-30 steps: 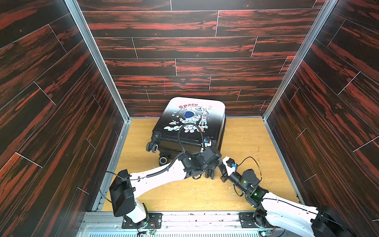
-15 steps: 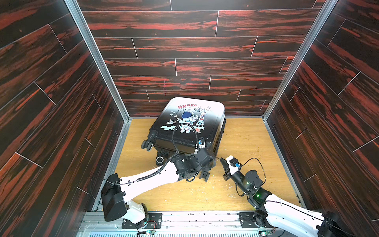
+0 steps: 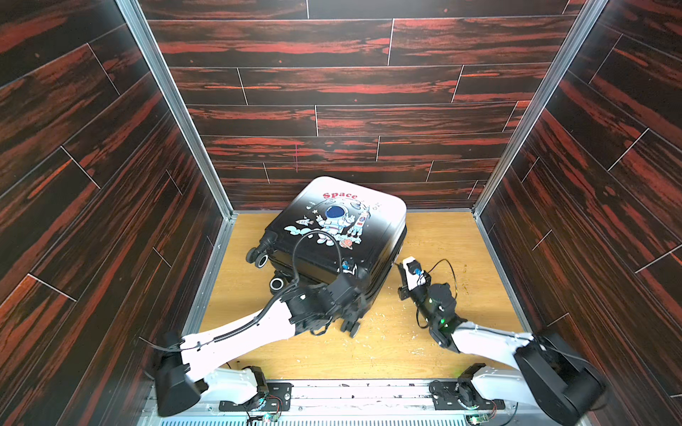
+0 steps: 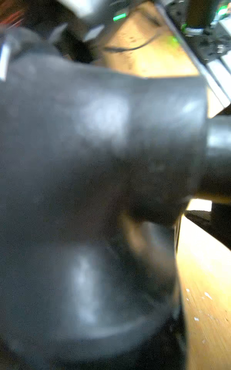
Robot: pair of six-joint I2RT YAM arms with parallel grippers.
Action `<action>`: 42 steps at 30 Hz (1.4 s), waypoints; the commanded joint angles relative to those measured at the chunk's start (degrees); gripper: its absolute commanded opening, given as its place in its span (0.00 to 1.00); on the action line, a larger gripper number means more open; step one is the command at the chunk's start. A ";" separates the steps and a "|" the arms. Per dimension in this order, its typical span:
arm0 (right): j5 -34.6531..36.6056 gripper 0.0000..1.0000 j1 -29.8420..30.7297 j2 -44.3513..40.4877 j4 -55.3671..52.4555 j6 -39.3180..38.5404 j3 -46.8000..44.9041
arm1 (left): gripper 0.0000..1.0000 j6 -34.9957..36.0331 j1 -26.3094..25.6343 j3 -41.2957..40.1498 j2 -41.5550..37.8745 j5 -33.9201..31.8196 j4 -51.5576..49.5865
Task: Open the suitcase zippers
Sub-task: Unzip the zipper on the suitcase, then adjust the suitcase at the center of the board.
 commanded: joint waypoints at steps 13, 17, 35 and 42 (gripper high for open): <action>5.72 0.00 -23.20 10.43 9.49 12.76 11.79 | 0.00 -1.54 6.93 -4.46 -17.30 -17.27 -15.71; 8.55 0.00 -23.01 0.04 6.60 14.80 3.26 | 0.00 0.64 21.44 -3.78 -13.08 -14.18 -10.59; 29.40 0.00 22.18 -23.56 -19.40 14.77 -7.86 | 0.96 -3.27 42.82 22.57 13.94 -20.94 -13.66; 24.58 0.00 23.27 -22.16 -21.40 19.84 -6.85 | 1.00 -3.06 42.22 7.89 -3.14 -14.03 -7.73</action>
